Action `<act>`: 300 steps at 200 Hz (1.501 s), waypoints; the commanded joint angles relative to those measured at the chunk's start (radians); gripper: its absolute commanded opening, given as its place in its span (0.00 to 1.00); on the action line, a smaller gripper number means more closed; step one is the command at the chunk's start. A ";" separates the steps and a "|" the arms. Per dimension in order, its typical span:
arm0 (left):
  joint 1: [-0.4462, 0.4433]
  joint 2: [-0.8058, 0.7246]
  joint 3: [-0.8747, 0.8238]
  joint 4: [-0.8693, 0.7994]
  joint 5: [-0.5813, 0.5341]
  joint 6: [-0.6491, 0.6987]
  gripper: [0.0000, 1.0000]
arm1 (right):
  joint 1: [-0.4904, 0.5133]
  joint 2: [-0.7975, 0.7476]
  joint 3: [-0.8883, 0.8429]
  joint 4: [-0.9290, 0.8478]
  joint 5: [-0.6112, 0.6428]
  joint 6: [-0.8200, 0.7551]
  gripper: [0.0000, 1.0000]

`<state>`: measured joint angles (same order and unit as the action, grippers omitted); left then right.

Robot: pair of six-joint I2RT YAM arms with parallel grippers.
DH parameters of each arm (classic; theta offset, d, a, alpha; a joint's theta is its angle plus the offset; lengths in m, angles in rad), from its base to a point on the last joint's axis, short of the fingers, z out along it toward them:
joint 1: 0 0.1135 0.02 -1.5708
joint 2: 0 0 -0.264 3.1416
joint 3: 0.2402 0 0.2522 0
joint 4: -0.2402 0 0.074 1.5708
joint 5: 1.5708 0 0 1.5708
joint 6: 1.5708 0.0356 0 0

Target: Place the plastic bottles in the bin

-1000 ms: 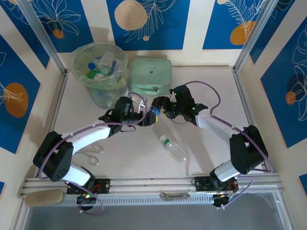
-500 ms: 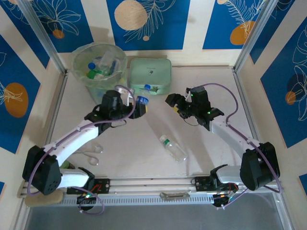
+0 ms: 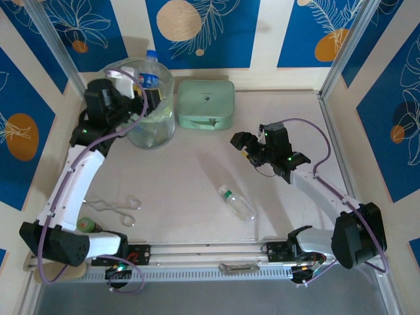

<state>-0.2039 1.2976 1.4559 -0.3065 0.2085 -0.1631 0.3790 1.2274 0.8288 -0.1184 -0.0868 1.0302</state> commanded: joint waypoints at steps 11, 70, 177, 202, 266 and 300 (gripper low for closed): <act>0.110 0.093 0.111 -0.069 -0.028 0.079 0.51 | -0.006 -0.049 -0.026 -0.039 0.024 -0.024 0.80; 0.237 0.318 0.331 -0.214 -0.072 0.107 0.51 | -0.015 -0.128 -0.053 -0.078 0.055 -0.040 0.83; 0.256 0.531 0.516 -0.397 -0.203 0.211 0.55 | -0.017 -0.201 -0.058 -0.099 0.081 -0.080 0.98; 0.256 0.541 0.530 -0.411 -0.172 0.196 0.72 | -0.017 -0.197 -0.051 -0.104 0.078 -0.081 0.98; 0.254 0.443 0.561 -0.409 -0.063 0.116 1.00 | -0.008 -0.169 -0.027 -0.132 0.073 -0.105 0.97; 0.243 0.350 0.523 -0.385 0.042 0.042 1.00 | 0.019 -0.123 0.001 -0.167 0.065 -0.138 0.98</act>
<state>0.0437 1.7603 1.9732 -0.7044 0.1349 -0.0521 0.3767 1.0798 0.7856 -0.2424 -0.0219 0.9371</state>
